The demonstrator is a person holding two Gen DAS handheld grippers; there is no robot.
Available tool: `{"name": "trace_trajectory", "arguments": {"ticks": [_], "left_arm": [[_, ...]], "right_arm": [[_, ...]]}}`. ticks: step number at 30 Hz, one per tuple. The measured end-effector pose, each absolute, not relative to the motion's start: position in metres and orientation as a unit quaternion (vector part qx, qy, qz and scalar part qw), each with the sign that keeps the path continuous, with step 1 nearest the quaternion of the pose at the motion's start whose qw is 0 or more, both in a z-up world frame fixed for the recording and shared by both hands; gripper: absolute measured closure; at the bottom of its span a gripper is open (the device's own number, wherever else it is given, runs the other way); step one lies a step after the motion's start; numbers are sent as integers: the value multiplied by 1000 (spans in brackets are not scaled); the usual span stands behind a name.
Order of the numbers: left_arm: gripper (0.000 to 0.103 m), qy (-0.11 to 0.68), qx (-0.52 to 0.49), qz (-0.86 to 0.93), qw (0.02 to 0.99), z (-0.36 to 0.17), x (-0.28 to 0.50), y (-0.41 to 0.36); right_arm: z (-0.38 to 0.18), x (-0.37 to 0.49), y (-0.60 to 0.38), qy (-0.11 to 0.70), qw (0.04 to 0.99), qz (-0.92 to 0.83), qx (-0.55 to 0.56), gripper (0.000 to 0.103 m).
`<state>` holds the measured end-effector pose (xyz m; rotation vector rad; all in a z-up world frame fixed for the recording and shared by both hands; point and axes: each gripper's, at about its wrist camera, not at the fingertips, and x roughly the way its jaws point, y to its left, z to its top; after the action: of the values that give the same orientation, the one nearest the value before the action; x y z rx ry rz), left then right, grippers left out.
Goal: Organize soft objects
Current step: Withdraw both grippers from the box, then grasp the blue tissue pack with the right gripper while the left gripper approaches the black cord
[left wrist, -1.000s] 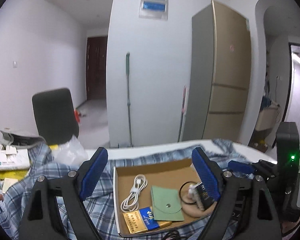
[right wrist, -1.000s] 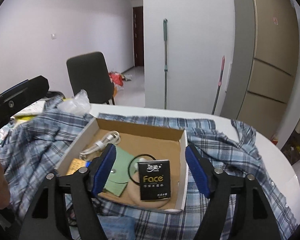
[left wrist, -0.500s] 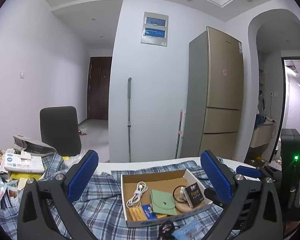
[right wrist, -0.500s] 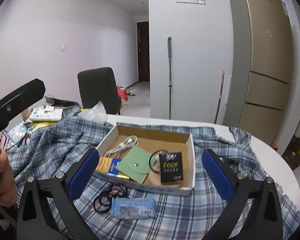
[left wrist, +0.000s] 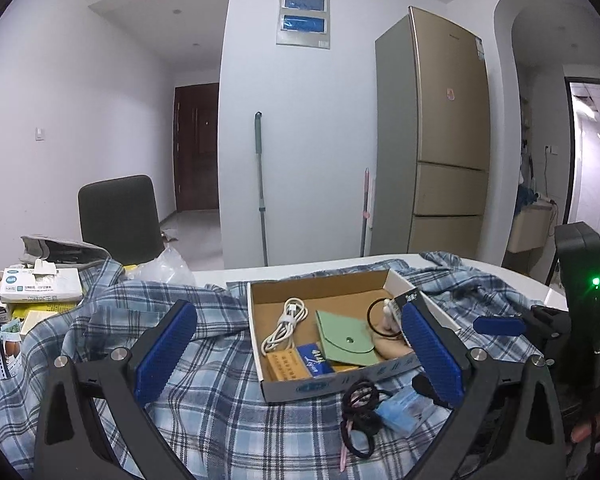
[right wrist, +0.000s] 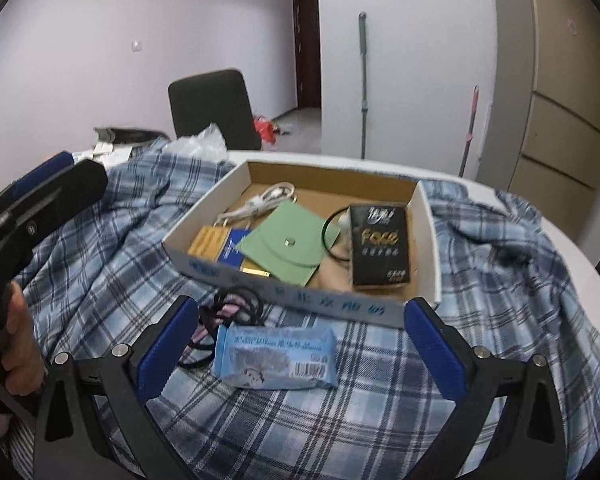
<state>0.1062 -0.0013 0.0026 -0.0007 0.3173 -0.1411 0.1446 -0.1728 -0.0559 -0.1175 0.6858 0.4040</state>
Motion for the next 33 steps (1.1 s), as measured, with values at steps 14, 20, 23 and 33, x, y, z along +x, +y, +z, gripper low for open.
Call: {"name": "trace_trajectory", "arguments": {"ticks": [14,20,23,33], "left_arm": [[0,170,-2,-64,983,-3,110,0],[0,188,-3,-46,981,-6,115,2],[0,191,-9,-43,981,-7,116,5],[0,194,-7,-44,980,-7,117,6]], "right_arm": [[-70,151,-167,366,906,205,-63,1],[-72,151,-167,376,899,218,-59,1],[-77,153,-162,389,891,224,-66,1],[-98,167,-159,444,866,222,-63,1]]}}
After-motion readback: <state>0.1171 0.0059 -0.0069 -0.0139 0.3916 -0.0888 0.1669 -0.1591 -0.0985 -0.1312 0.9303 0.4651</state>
